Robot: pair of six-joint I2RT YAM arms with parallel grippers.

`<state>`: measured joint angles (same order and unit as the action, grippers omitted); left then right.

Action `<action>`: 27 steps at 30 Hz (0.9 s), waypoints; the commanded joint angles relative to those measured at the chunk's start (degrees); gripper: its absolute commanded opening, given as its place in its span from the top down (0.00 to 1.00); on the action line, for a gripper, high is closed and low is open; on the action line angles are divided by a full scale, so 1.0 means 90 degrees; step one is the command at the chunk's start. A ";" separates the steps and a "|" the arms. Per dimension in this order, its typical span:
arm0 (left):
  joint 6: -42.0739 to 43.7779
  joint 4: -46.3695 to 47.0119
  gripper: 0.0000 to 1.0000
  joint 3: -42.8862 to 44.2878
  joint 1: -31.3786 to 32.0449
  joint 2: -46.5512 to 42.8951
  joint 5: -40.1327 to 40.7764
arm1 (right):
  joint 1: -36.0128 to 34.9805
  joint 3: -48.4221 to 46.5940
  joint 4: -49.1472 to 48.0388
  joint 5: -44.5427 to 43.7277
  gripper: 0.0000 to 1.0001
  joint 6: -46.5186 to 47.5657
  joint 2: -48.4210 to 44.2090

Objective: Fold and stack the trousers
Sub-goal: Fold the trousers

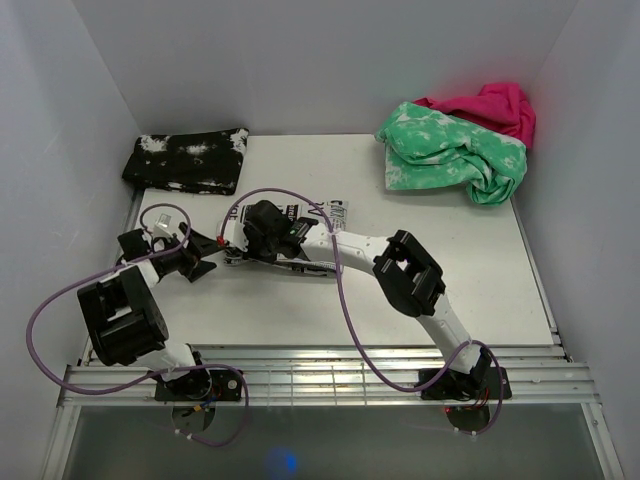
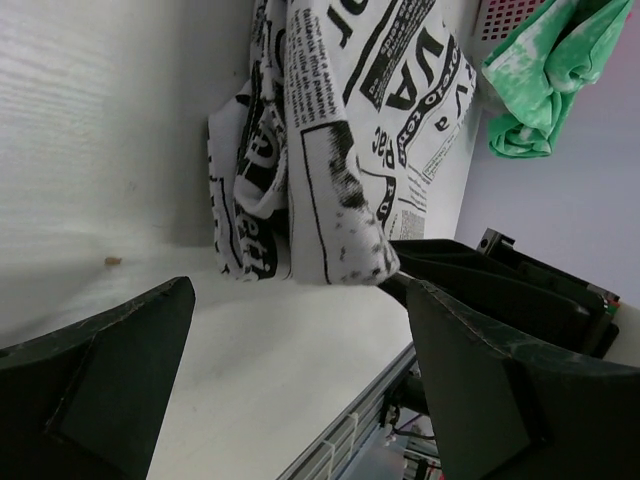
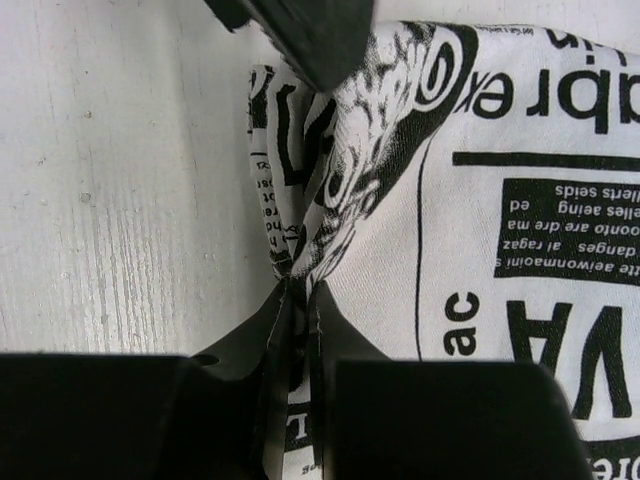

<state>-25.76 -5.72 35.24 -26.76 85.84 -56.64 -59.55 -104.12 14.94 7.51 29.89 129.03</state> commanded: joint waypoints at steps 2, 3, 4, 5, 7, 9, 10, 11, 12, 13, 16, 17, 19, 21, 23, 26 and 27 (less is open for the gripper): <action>-0.0566 0.0879 0.02 0.0292 0.0337 -0.0046 0.0472 | 0.0015 -0.0316 -0.0039 0.0260 0.92 -0.0079 -0.0372; -0.0575 0.0879 0.02 0.0341 0.0366 -0.0007 0.0628 | 0.0015 -0.0307 -0.0029 0.0269 0.92 -0.0050 -0.0362; -0.0575 0.0879 0.02 0.0390 0.0424 0.0012 0.0678 | 0.0015 -0.0316 0.0000 0.0269 0.92 -0.0030 -0.0353; -0.0566 0.0850 0.02 0.0400 0.0464 0.0022 0.0727 | 0.0015 -0.0316 0.0000 0.0260 0.92 -0.0020 -0.0333; -0.0430 0.0685 0.02 0.0429 0.0580 0.0129 0.0834 | 0.0015 -0.0326 -0.0019 0.0250 0.92 -0.0001 -0.0314; -0.0361 0.0664 0.02 0.0410 0.0639 0.0217 0.0941 | 0.0015 -0.0355 -0.0058 0.0240 0.92 -0.0001 -0.0294; -0.0293 0.0413 0.02 0.0410 0.0727 0.0247 0.1193 | 0.0015 -0.0423 -0.0078 0.0221 0.92 -0.0030 -0.0294; -0.0118 0.0314 0.02 0.0439 0.0786 0.0305 0.1360 | 0.0025 -0.0472 -0.0078 0.0211 0.92 -0.0049 -0.0275; -0.0039 0.0206 0.02 0.0468 0.0835 0.0344 0.1507 | 0.0025 -0.0511 -0.0078 0.0201 0.92 -0.0069 -0.0265; 0.0000 0.0041 0.02 0.0488 0.0893 0.0364 0.1779 | 0.0054 -0.0599 -0.0088 0.0211 0.92 -0.0108 -0.0245; -0.0019 -0.0087 0.02 0.0459 0.0903 0.0471 0.1753 | 0.0112 -0.0745 -0.0136 0.0240 0.92 -0.0215 -0.0235; -0.0135 -0.0088 0.02 0.0440 0.0903 0.0539 0.1666 | 0.0122 -0.0794 -0.0146 0.0240 0.92 -0.0245 -0.0226; -0.0359 0.0203 0.02 0.0304 0.0903 0.0569 0.1374 | 0.0161 -0.0902 -0.0136 0.0240 0.92 -0.0313 -0.0187; -0.0865 0.0565 0.02 0.0060 0.0913 0.0589 0.0826 | 0.0171 -0.0961 -0.0136 0.0269 0.92 -0.0381 -0.0177; -0.1189 0.1210 0.02 -0.0068 0.0904 0.0618 0.0611 | 0.0171 -0.0951 -0.0127 0.0337 0.92 -0.0440 -0.0196; -0.1542 0.1611 0.02 -0.0195 0.0913 0.0638 0.0600 | 0.0171 -0.0825 -0.0107 0.0483 0.92 -0.0479 -0.0255; -0.1581 0.1650 0.03 -0.0195 0.0913 0.0638 0.0562 | 0.0171 -0.0776 -0.0107 0.0513 0.92 -0.0508 -0.0265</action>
<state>-36.36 5.02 34.74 -18.98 91.57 -48.77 -58.04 -109.08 18.02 9.45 26.87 129.03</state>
